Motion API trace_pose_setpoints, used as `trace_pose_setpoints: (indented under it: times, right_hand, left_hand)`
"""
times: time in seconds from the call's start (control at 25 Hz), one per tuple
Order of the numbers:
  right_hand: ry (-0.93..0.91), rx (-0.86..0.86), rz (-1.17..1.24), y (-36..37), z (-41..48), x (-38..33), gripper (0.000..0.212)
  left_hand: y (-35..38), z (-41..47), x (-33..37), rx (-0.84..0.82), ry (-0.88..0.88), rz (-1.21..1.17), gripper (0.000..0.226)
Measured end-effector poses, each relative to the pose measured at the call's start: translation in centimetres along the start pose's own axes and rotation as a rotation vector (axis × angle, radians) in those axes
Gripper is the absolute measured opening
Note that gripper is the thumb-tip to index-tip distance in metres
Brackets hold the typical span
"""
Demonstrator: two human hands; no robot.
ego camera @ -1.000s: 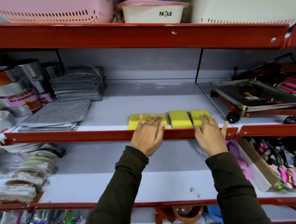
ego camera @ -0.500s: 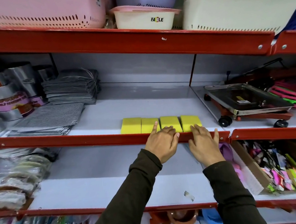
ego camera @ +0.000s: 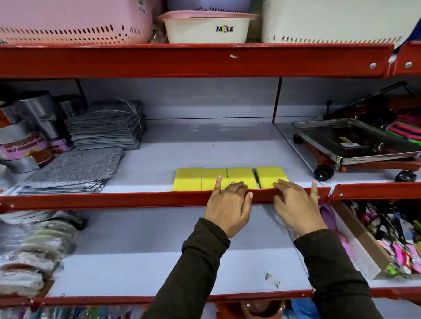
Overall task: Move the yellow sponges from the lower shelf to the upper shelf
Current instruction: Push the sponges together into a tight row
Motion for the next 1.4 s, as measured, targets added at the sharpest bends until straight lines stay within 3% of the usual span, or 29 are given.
trace_pose_setpoints:
  times: [0.4,0.52,0.68,0.8,0.88,1.08,1.28,1.4]
  right_hand:
    - [-0.082,-0.05,-0.026,0.7,-0.4,-1.1,0.053]
    - [-0.072,0.005,0.037,0.8,-0.4,-1.3,0.056]
    - [-0.108,0.038,0.047,1.3,-0.1,-2.8,0.06]
    - [-0.095,-0.029,-0.021,2.1,0.0,-4.0,0.054]
    - [-0.078,-0.033,-0.057,2.4,-0.2,-4.1,0.051]
    - [-0.063,-0.047,-0.049,1.9,-0.2,-3.8,0.05]
    - [-0.058,-0.062,-0.069,2.4,-0.4,-4.2,0.052]
    - [-0.041,-0.111,-0.06,1.9,-0.4,-4.3,0.054]
  left_hand:
    - [0.1,-0.3,0.1,-0.019,-0.009,-0.042,0.086]
    - [0.5,-1.3,0.0,0.104,-0.063,-0.057,0.076]
    - [-0.8,-2.9,-2.7,0.252,-0.3,-0.056,0.074]
    - [-1.8,-3.7,-4.7,0.12,-0.432,-0.023,0.091]
    - [-1.5,-4.0,-4.8,0.028,-0.434,0.013,0.098]
    - [-1.4,-4.1,-4.4,-0.023,-0.412,0.041,0.101]
    - [-2.0,-4.2,-4.6,-0.078,-0.393,0.046,0.059]
    - [-2.1,-4.1,-4.6,-0.098,-0.388,0.034,0.056]
Point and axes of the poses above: each hand's wrist, its own z-axis towards the middle knuckle, its own y-axis out of the palm, x = y × z, the point moved 1 cm from there along z, towards the middle knuckle, and after that the axes turned 14 degrees about -x, right-handed, at the moved point
